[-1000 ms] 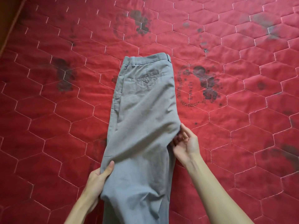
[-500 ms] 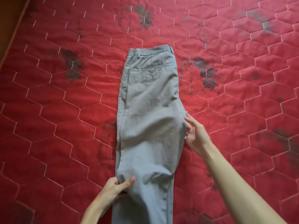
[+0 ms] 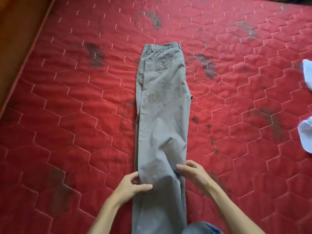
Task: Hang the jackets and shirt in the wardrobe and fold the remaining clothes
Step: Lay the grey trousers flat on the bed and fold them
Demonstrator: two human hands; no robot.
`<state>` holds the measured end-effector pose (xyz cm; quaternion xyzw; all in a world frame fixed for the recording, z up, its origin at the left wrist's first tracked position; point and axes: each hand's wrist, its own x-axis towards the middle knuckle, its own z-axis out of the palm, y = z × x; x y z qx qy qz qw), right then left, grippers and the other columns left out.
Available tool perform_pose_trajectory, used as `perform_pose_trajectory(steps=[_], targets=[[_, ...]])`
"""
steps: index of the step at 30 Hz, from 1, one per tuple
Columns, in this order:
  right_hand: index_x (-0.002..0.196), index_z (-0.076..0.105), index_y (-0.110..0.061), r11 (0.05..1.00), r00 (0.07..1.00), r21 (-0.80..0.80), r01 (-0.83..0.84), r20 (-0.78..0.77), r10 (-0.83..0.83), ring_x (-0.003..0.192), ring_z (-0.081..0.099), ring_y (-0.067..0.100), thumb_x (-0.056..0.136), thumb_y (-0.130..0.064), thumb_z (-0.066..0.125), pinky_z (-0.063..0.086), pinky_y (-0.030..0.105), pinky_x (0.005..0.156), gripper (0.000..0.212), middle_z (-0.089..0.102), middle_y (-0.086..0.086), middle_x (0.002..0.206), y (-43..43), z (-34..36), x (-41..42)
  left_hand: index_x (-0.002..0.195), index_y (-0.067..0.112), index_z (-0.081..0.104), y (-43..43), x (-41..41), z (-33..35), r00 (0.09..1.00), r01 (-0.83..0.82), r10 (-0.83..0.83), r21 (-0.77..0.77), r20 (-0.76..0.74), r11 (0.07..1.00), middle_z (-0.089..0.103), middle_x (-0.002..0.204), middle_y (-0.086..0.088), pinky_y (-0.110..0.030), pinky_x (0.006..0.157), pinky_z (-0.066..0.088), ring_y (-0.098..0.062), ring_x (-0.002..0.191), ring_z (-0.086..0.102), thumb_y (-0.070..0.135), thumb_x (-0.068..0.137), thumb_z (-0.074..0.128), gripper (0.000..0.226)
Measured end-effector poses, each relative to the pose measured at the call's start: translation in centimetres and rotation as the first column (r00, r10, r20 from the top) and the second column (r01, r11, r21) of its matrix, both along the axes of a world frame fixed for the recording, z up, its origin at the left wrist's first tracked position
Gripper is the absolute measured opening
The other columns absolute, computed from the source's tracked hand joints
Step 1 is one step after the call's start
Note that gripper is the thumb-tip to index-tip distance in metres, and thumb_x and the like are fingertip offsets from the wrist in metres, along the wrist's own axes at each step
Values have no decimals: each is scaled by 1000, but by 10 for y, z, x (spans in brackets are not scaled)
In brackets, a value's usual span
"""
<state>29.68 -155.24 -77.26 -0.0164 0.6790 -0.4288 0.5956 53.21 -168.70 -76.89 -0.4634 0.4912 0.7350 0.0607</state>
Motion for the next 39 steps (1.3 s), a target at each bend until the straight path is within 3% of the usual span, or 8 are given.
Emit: perform_pose_trajectory(steps=[3, 8, 12, 20, 25, 28, 30, 39], targets=[[118, 62, -8, 1000, 1000, 23, 6, -15, -5, 75, 73, 21, 56, -29, 90, 57, 31, 67, 72, 76, 11, 95, 17, 13, 21, 102, 6, 75, 20, 9, 5, 991, -136, 137, -80, -1, 987, 78, 97, -7, -22, 74, 56, -20, 92, 74, 5, 74, 83, 29], [108, 75, -8, 998, 1000, 57, -26, 19, 25, 95, 74, 26, 78, -26, 81, 57, 41, 90, 36, 77, 9, 102, 51, 14, 51, 95, 6, 77, 45, 28, 13, 993, -109, 104, -130, -49, 985, 78, 94, -3, -20, 73, 55, -12, 88, 73, 9, 81, 79, 15], [109, 76, -18, 996, 998, 81, -28, 50, 24, 107, 70, 22, 74, -40, 82, 50, 46, 102, 42, 75, 2, 112, 89, 3, 76, 101, 9, 75, 76, 55, 12, 1000, -7, 7, -62, 3, 998, 78, 100, -3, -23, 76, 55, -15, 93, 73, 12, 84, 76, 18], [112, 71, -7, 995, 990, 72, -70, 126, 60, 98, 72, 22, 84, -11, 76, 58, 31, 80, 29, 76, 6, 105, 185, -7, 143, 105, 7, 75, 151, 108, 4, 961, 99, -127, 120, 248, 988, 77, 99, 2, -20, 73, 53, -14, 93, 73, 21, 89, 73, 21], [97, 75, -18, 980, 982, 191, -57, -166, 89, 93, 73, 19, 89, -19, 70, 57, 41, 88, 9, 78, -3, 93, 214, -26, 163, 100, 14, 74, 181, 132, -12, 842, 333, -301, 7, 447, 943, 74, 77, 5, -26, 52, 54, -8, 60, 68, 34, 96, 64, 23], [96, 66, -26, 944, 908, 281, -173, -326, 264, 84, 63, 2, 89, -24, 66, 47, 9, 71, 8, 68, -14, 91, 212, -25, 163, 88, 26, 69, 183, 140, -30, 684, 542, -297, -191, 667, 819, 73, 87, 7, -37, 72, 57, -18, 84, 70, 52, 91, 60, 28], [102, 63, -26, 946, 867, 277, -168, -416, 276, 87, 60, 5, 90, -21, 65, 42, 8, 70, 13, 65, -11, 96, 204, -23, 158, 89, 28, 64, 183, 132, -29, 622, 578, -191, -281, 759, 766, 72, 93, 3, -35, 80, 52, -24, 96, 67, 55, 90, 57, 28], [113, 63, -21, 936, 927, 328, -127, -296, 230, 90, 66, 9, 84, -27, 72, 50, 26, 76, 31, 70, -7, 92, 195, -20, 143, 100, 21, 69, 167, 98, -24, 825, 284, -17, -388, 565, 877, 71, 90, 10, -26, 73, 51, -14, 87, 66, 46, 82, 75, 31]])
